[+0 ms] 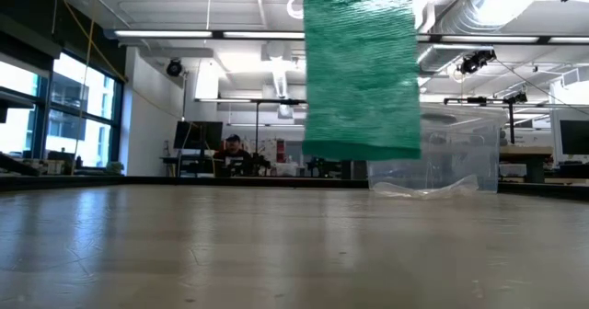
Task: Roll bandage
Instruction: Roll the green bandage
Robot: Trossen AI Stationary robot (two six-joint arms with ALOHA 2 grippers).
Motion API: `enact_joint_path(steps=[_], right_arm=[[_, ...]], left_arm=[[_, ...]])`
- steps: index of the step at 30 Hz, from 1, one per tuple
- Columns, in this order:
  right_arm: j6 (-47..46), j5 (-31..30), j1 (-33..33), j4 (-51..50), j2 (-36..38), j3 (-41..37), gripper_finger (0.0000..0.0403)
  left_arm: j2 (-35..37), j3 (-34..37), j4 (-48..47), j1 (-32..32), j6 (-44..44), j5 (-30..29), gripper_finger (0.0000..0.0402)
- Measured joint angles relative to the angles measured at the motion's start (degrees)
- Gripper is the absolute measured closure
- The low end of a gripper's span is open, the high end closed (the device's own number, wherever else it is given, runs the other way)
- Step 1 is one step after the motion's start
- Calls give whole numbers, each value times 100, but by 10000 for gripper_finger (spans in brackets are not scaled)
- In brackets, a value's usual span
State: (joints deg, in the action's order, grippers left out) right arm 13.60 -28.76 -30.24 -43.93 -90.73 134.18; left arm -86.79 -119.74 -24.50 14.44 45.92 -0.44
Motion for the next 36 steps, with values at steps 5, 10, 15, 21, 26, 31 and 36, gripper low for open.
enact_joint_path(steps=[5, 10, 15, 21, 26, 31, 36], right_arm=[[-69, -21, 2, -2, -13, 1, 391], [-157, -23, 22, 0, -25, 0, 391], [-218, -21, 20, 12, -25, 0, 391], [-224, -11, 21, 2, -40, 0, 391], [-266, -6, 20, 3, -42, 0, 391], [-264, -6, 22, 1, -42, 0, 391], [-264, 11, 22, -6, -42, -2, 391]], left_arm=[[-65, -4, 376, 67, 200, -468, 143], [-225, 2, 288, 55, 249, -815, 144], [-301, 0, 352, 43, 396, -906, 144], [-342, 2, 514, -27, 418, -1000, 144], [-333, 0, 513, -61, 449, -1065, 144], [-373, 2, 512, -65, 449, -997, 146], [-375, 2, 694, -7, 282, -949, 163]])
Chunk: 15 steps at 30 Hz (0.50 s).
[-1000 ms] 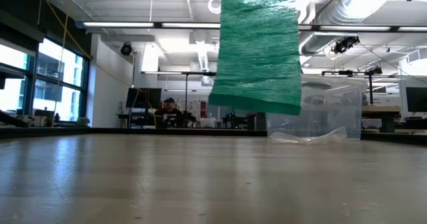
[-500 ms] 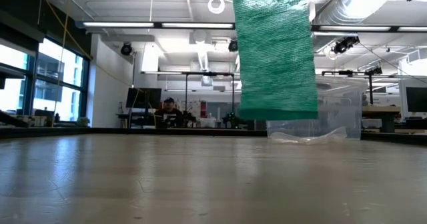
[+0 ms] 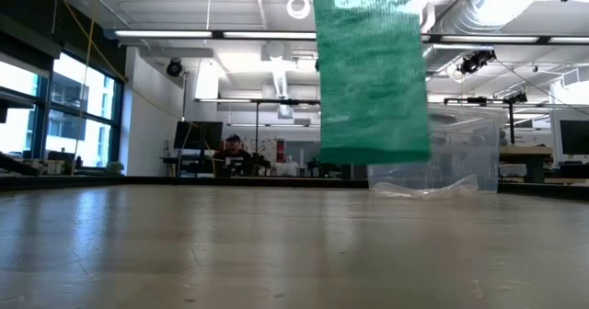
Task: Roll bandage
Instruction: Roll the green bandage
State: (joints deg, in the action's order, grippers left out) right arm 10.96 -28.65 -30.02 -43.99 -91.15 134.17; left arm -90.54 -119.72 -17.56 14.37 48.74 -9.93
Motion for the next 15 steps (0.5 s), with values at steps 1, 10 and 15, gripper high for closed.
enact_joint_path(steps=[1, 10, 15], right_arm=[[2, 2, 1, -15, 0, 2, 391], [-48, 21, 76, -118, 0, 2, 391], [-63, 3, 76, -170, 0, 2, 391]], left_arm=[[0, 0, 98, 13, -57, 4, 168], [-18, 0, 33, 31, -149, 15, 193], [-39, 0, -138, 33, -421, 15, 195]])
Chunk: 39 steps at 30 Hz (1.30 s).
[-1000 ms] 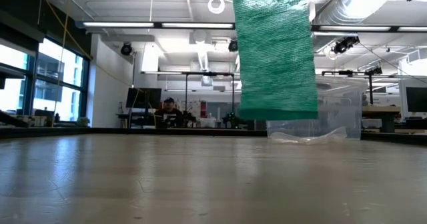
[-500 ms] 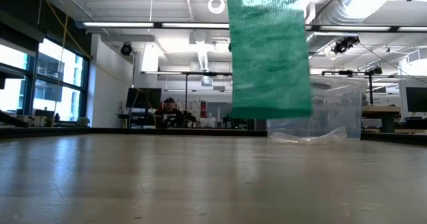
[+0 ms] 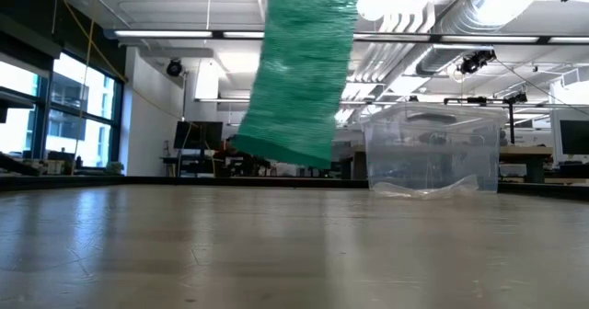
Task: Roll bandage
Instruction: Roll the green bandage
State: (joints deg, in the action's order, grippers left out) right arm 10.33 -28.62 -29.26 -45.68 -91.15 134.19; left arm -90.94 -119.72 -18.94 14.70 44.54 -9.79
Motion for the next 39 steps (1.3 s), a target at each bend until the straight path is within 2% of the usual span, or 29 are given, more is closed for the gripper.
enact_joint_path(steps=[5, 14, 34, 39], right_arm=[[-365, -36, 2, -190, 17, -2, 391], [-443, -35, 0, -311, 43, -2, 391], [-542, 134, -2, -141, 28, -2, 391], [-542, 134, -2, -145, 28, -2, 391]], left_arm=[[77, 0, -366, 4, -775, -129, 195], [231, 0, -1063, 4, -944, -154, 195], [278, -2, -1296, 9, -1181, -428, 195], [398, 0, -999, 83, -1125, -402, 195]])
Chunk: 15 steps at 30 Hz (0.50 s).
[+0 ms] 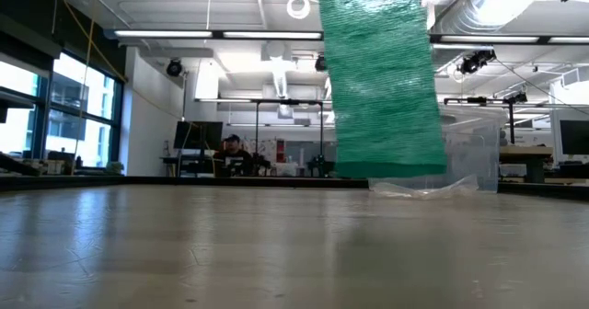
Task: Roll bandage
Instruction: Roll the green bandage
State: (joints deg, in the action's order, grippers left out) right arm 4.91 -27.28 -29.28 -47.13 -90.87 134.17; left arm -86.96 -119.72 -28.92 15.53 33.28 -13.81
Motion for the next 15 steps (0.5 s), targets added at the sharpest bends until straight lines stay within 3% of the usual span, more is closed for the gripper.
enact_joint_path(steps=[6, 15], right_arm=[[2, -133, 21, 0, 0, 0, 391], [-5, -204, 79, -22, 0, 0, 391]], left_arm=[[4, -9, 651, 2, 856, 492, 195], [-225, 0, 490, 2, 1363, 308, 195]])
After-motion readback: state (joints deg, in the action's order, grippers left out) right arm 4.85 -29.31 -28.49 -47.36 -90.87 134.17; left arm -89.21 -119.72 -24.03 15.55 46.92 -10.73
